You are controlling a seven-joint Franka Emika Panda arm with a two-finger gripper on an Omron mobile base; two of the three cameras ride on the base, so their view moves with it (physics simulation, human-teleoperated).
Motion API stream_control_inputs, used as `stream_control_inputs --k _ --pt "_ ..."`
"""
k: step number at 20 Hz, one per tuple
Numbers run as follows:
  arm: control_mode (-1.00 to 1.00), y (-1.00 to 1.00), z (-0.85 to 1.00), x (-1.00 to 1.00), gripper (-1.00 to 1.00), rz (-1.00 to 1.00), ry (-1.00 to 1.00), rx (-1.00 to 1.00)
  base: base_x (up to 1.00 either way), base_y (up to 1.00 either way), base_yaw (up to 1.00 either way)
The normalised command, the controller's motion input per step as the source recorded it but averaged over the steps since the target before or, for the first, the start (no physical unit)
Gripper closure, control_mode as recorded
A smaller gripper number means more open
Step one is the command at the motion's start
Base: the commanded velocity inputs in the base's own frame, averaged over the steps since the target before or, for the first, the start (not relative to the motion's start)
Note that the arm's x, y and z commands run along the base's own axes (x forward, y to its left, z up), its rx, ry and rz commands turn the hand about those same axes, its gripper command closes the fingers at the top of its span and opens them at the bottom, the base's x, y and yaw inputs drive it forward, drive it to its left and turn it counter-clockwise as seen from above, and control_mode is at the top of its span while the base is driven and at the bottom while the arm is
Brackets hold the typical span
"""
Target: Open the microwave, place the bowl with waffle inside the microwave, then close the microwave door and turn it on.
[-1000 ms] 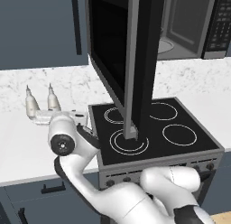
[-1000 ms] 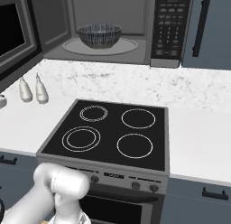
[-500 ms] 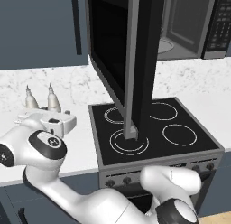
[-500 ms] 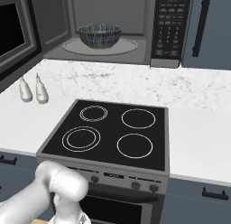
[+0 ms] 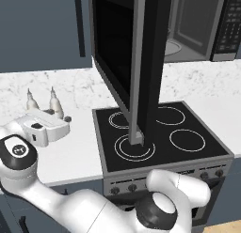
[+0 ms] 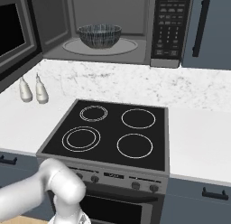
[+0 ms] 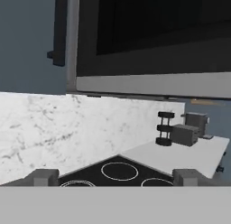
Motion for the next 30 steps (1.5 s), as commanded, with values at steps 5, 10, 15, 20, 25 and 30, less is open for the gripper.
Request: stream_control_inputs --k 5,10,15,20,25,30 --pt "-1.00 -0.40 0.00 0.10 -1.00 -0.01 0.00 -0.01 0.00 0.00 0.00" --pt "-1.00 -0.81 0.00 0.00 -1.00 0.05 -0.02 0.00 0.00 0.00 0.00" --pt "-1.00 -0.89 0.00 0.00 -1.00 0.07 -0.02 0.00 0.00 0.00 0.00" --pt "-1.00 -0.92 0.05 0.00 -1.00 0.13 -0.05 0.01 0.00 0.00 0.00" --pt "-1.00 -0.80 0.21 0.00 -1.00 0.09 0.00 0.00 0.00 0.00 0.00" --pt "-1.00 -0.40 0.17 -0.07 -1.00 0.02 0.00 0.00 0.00 0.00 0.00"
